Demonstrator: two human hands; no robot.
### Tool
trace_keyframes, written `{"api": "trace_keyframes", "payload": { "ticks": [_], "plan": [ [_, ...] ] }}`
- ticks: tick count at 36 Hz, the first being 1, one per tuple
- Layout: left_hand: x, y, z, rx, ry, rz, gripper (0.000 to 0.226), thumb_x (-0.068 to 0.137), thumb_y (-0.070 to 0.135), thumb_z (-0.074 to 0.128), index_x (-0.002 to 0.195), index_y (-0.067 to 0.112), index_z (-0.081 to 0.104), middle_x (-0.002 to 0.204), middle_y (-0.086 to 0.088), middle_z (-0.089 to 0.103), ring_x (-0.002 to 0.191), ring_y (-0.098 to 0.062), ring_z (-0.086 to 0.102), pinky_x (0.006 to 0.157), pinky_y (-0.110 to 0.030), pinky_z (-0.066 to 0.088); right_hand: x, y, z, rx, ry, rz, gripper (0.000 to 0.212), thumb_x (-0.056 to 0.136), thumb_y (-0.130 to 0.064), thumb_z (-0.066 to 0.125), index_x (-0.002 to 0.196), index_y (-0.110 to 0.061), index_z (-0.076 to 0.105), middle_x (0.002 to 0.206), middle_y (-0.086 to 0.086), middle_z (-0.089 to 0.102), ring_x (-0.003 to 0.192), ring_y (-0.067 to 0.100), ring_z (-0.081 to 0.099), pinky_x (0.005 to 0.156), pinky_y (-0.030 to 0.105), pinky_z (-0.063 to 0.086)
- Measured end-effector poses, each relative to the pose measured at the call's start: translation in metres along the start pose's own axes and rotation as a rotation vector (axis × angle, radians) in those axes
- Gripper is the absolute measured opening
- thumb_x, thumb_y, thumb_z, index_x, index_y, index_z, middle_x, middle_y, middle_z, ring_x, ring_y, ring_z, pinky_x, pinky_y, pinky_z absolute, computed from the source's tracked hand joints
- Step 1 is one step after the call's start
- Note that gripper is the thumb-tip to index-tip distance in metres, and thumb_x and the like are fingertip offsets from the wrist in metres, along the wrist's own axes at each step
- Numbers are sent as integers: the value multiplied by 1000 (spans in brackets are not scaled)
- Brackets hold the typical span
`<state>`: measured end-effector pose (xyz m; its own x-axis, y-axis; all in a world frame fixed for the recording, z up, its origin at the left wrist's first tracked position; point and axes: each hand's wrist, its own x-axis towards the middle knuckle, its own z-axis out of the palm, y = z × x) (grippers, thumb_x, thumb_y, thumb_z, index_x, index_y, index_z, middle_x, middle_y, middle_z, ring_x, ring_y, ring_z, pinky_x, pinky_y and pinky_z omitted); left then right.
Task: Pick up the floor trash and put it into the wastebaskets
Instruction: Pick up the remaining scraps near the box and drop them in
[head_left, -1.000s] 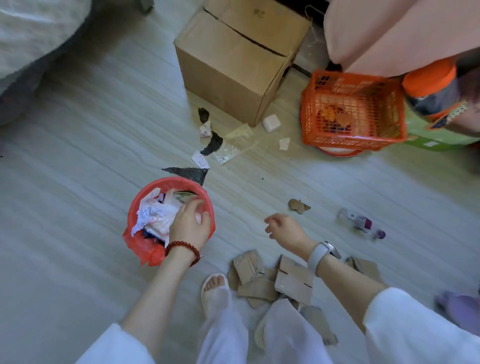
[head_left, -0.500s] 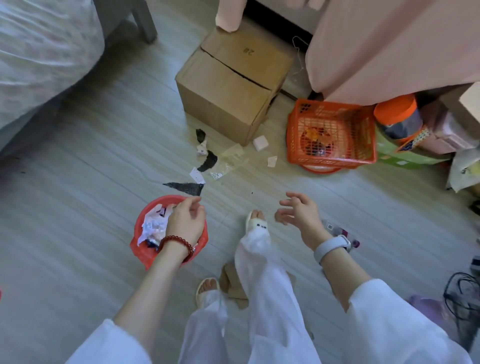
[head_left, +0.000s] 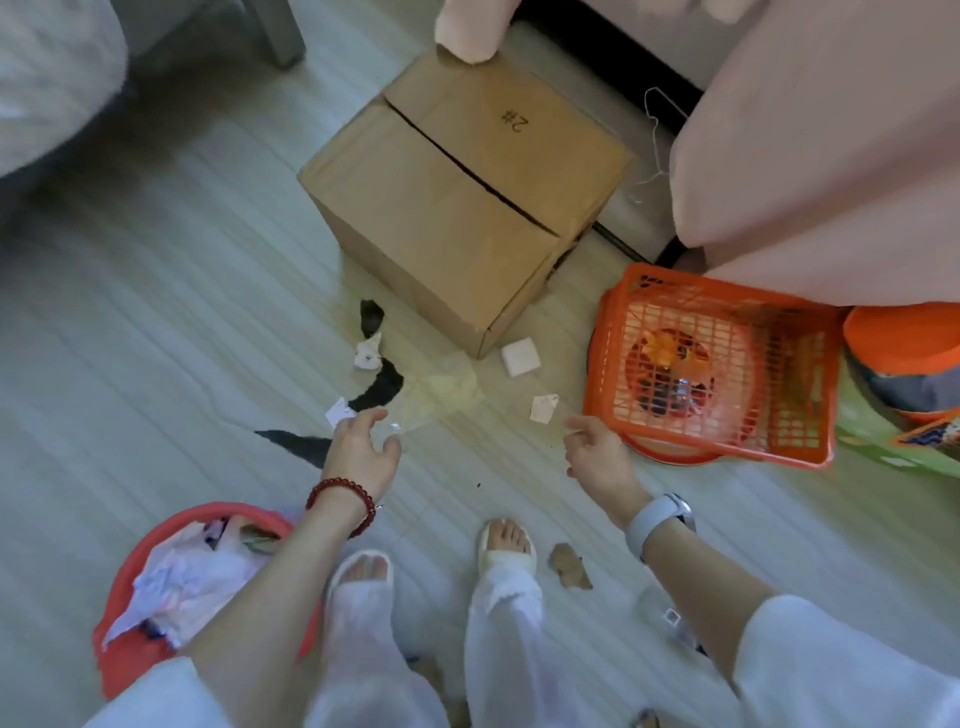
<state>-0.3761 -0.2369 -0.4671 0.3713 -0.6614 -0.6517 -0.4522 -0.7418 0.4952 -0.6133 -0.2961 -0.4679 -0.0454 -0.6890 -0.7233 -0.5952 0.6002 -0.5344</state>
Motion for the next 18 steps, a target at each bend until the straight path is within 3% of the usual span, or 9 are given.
{"api": "trace_keyframes", "payload": {
  "ticks": [5,12,18],
  "plan": [
    [80,-41,56,60,44,-54,50,89,16,54,136,11,39,140,-17,32,123,-29,40,104,-36,33,97,56,41,-271,-92,-33,41,90,-3,44,131,-7,46,126,20,49,113,32,51,94,34,42],
    [197,-127,112,289,60,-80,76,83,38,63,144,23,21,153,-11,8,139,-32,13,111,-44,23,222,125,106,-529,-112,-93,50,90,-6,45,139,-12,37,145,17,29,132,33,33,106,32,31],
    [307,-166,135,659,140,53,105,72,62,62,145,34,-7,155,-7,-15,142,-33,-8,113,-50,16,307,167,142,-819,2,-39,74,90,-19,49,146,-32,3,155,7,-9,142,37,-6,109,48,27]
  ]
}}
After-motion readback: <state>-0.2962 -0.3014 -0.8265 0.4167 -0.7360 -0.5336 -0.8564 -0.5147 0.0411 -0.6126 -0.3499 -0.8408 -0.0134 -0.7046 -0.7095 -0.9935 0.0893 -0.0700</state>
